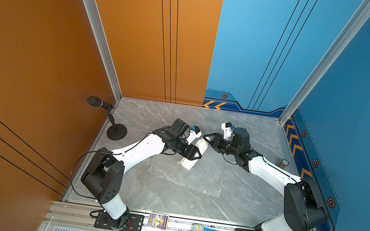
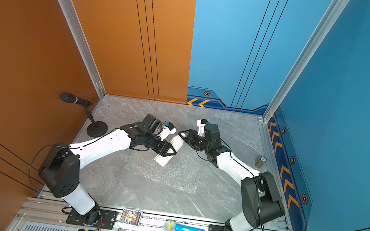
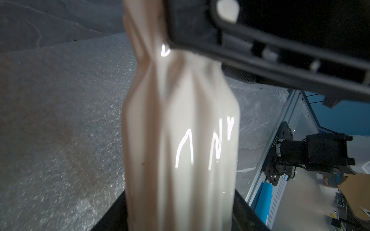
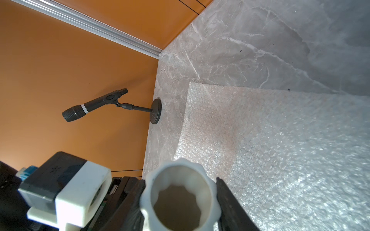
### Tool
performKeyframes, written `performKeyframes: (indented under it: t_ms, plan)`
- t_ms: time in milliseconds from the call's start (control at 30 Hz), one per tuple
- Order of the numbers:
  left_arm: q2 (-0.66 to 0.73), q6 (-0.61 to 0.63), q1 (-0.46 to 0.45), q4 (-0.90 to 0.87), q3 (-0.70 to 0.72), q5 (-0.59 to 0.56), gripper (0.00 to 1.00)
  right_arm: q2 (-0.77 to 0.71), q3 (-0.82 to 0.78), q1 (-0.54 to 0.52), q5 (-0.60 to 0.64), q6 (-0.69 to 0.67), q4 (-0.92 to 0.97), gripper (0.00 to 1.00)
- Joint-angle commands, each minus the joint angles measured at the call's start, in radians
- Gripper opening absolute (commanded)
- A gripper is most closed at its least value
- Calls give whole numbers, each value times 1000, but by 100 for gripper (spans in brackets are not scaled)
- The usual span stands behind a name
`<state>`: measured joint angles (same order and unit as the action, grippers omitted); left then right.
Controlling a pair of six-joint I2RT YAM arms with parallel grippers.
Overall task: Unwrap the vase from the bubble wrap
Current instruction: Pick up the vase from the bubble wrap.
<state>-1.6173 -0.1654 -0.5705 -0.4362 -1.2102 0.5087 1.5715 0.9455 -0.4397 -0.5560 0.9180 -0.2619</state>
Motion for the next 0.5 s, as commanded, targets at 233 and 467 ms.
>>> performKeyframes:
  t_ms: [233,467]
  plan:
    - [39,-2,-12,41,4,84,54,-25,47,-10,2,-27,-58,0]
    - [48,-2,-7,49,8,104,98,-67,92,-11,51,-116,57,0]
